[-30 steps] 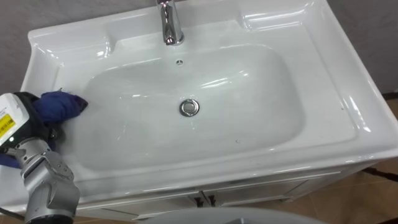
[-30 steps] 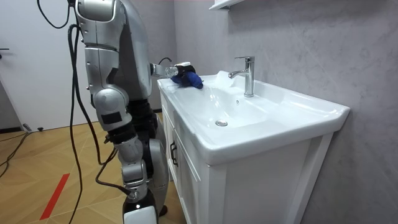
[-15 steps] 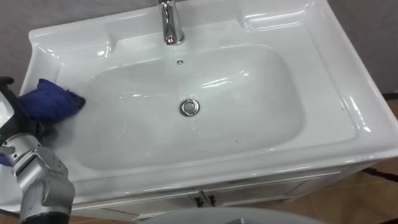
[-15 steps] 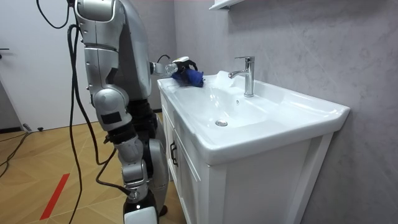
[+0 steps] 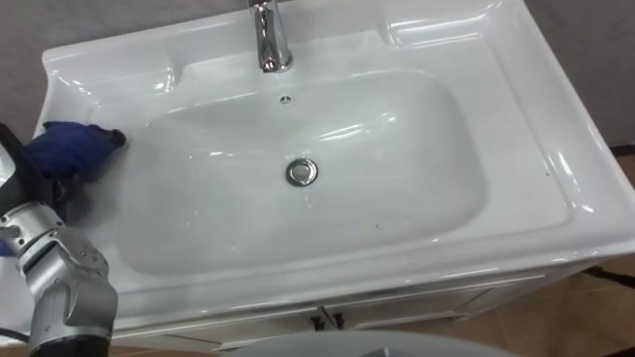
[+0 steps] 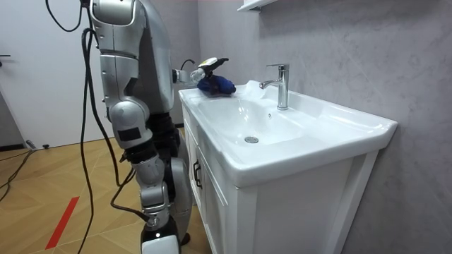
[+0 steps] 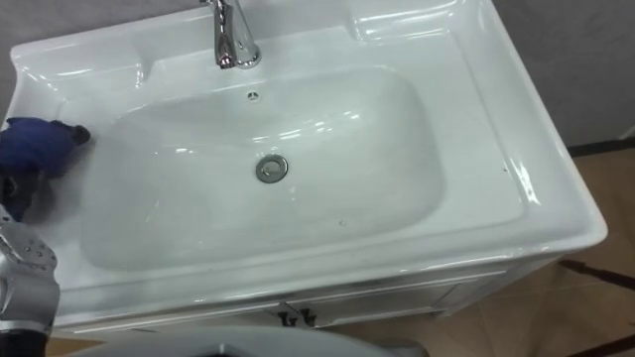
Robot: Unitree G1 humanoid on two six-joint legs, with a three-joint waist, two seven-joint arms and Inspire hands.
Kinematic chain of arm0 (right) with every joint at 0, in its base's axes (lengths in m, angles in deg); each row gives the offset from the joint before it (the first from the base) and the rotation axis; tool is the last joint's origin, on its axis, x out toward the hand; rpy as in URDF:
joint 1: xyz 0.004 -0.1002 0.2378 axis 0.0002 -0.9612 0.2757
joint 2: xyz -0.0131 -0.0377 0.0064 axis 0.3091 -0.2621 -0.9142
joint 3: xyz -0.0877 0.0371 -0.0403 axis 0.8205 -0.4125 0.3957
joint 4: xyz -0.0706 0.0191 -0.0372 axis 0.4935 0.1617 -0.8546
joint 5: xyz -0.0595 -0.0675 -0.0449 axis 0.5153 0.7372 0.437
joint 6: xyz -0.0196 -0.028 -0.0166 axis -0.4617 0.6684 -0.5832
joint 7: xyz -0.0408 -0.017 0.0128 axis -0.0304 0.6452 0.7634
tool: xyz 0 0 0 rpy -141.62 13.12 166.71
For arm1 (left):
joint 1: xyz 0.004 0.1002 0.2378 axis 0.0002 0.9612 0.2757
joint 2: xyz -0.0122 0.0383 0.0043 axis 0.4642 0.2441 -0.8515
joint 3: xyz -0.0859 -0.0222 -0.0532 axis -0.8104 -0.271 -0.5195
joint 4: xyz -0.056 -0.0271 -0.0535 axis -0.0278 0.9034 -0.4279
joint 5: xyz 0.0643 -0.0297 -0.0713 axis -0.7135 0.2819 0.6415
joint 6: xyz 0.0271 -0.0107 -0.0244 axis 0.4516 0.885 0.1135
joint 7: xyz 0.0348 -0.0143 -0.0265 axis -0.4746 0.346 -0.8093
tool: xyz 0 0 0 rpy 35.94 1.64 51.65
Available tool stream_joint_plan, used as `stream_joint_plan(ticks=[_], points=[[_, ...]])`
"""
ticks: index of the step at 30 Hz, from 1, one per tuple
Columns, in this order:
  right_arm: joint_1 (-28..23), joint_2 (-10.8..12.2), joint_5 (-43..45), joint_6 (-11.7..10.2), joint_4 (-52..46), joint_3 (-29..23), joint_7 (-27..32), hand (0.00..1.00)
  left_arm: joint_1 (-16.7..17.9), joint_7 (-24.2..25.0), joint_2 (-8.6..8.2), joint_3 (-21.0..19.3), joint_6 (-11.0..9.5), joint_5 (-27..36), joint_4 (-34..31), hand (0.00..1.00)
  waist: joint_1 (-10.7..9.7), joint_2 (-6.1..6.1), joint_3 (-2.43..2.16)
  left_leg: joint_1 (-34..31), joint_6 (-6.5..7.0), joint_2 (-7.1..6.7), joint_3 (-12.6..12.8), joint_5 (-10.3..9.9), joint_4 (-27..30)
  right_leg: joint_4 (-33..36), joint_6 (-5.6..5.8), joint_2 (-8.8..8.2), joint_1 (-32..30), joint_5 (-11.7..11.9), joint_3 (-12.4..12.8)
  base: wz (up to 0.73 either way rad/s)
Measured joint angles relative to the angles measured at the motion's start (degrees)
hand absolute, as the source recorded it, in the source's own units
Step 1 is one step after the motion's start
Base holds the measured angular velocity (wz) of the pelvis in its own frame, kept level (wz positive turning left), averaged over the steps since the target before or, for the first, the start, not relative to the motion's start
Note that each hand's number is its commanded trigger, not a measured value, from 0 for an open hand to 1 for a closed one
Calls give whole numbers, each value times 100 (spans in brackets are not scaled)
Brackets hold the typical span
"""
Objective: Wipe basin
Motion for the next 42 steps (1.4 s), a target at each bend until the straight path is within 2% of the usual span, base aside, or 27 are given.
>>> stream_joint_plan(ticks=[6,9,11,13,16,17,20,21,23,25,34,42], points=[[3,17,-206,-142,-11,15,57,0,-1,-18,-9,5,-142,1078,0,0,8,-6,17,-6,0,0,1,0,-5,46,1,-5,21,-1,-11,0],[14,16,-202,-168,-10,12,98,0,0,-18,-41,11,-249,1886,-1,0,3,-11,20,20,0,0,-6,0,6,50,1,-5,44,-1,-1,0],[25,27,-197,-172,3,11,139,0,-1,-17,-167,10,-307,2616,23,0,10,-40,61,97,0,-2,-10,0,-2,49,7,-6,92,-8,-1,0],[96,39,-205,-188,86,7,170,0,-1,-11,-272,13,-390,3234,107,0,-5,-48,66,98,0,-9,-26,0,-2,49,9,-9,93,-29,-1,2],[134,96,-296,-250,177,4,163,0,3,2,-435,21,-557,3856,328,0,27,-61,63,93,2,-9,-36,2,2,57,3,-8,84,-45,-1,1],[135,110,-355,-249,177,-3,164,0,6,-11,-452,48,-696,4075,312,0,27,-65,58,102,2,-9,-31,2,7,56,3,-9,70,-45,-1,0],[150,128,-429,-261,171,-5,168,0,8,-3,-452,45,-853,4472,288,0,33,-59,34,106,2,-12,-24,2,5,55,3,-11,79,-45,-20,0],[149,133,-456,-261,171,-6,170,0,9,2,-452,42,-884,4528,286,0,36,-61,24,106,2,-12,-24,2,4,55,3,-12,83,-45,-25,0],[149,138,-522,-259,167,-9,178,0,8,39,-451,27,-935,4672,281,0,49,-69,-25,108,2,-11,-25,2,-9,57,3,-12,94,-45,-32,0],[143,137,-516,-260,160,-11,178,0,8,91,-451,12,-938,4677,279,0,67,-75,-47,135,2,-11,-23,2,-13,62,3,-12,107,-45,-31,0],[110,141,-519,-320,157,-12,143,0,-7,379,-418,-22,-994,4645,259,0,156,-132,-41,201,2,-17,-11,2,-23,55,12,-22,190,-55,2,0],[102,135,-612,-323,158,-11,-17,0,-6,383,-421,-26,-994,4673,149,0,158,-166,-14,186,4,-17,-18,3,-18,42,11,-19,180,-59,4,0]])
